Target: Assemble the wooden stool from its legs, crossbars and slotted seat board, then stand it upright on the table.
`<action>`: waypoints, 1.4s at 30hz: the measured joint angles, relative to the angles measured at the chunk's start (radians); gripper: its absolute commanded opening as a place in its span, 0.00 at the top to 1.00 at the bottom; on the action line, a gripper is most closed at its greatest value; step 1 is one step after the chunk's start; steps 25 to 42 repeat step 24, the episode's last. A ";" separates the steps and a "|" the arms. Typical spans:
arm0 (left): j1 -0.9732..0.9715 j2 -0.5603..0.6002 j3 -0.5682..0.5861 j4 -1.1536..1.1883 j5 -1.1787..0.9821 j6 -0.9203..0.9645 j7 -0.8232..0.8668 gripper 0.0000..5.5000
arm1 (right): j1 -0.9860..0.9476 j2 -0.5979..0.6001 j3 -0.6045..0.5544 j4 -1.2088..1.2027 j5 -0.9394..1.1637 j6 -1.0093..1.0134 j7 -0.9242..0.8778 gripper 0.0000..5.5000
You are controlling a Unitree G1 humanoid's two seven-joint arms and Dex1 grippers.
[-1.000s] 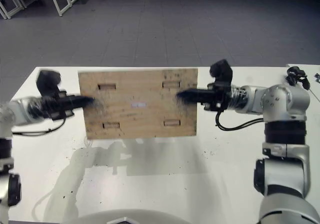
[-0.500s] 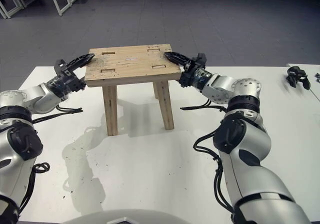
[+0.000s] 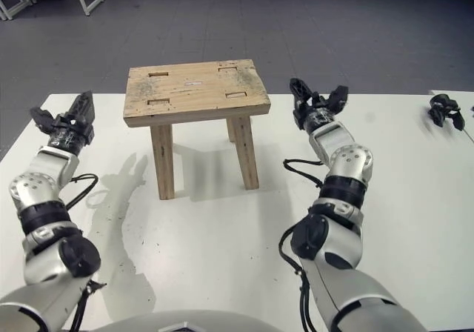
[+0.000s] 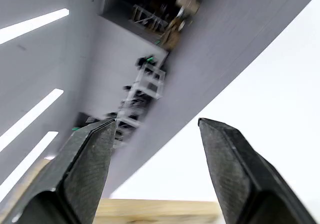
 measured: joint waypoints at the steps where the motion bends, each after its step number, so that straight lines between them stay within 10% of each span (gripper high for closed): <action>1: 0.091 -0.042 -0.075 -0.119 0.114 -0.116 0.018 0.57 | 0.075 0.000 0.085 -0.085 -0.094 -0.076 0.000 0.46; 6: 0.413 -0.166 -0.424 -0.547 0.608 -0.542 0.120 0.57 | 0.413 0.003 0.459 -0.420 -0.496 -0.359 -0.040 0.46; 12: 0.514 -0.206 -0.554 -0.614 0.815 -0.710 0.215 0.57 | 0.597 0.026 0.577 -0.539 -0.692 -0.669 -0.102 0.46; 42: 0.583 -0.219 -0.616 -0.614 0.829 -0.734 0.238 0.57 | 0.703 0.063 0.601 -0.605 -0.708 -0.686 -0.131 0.46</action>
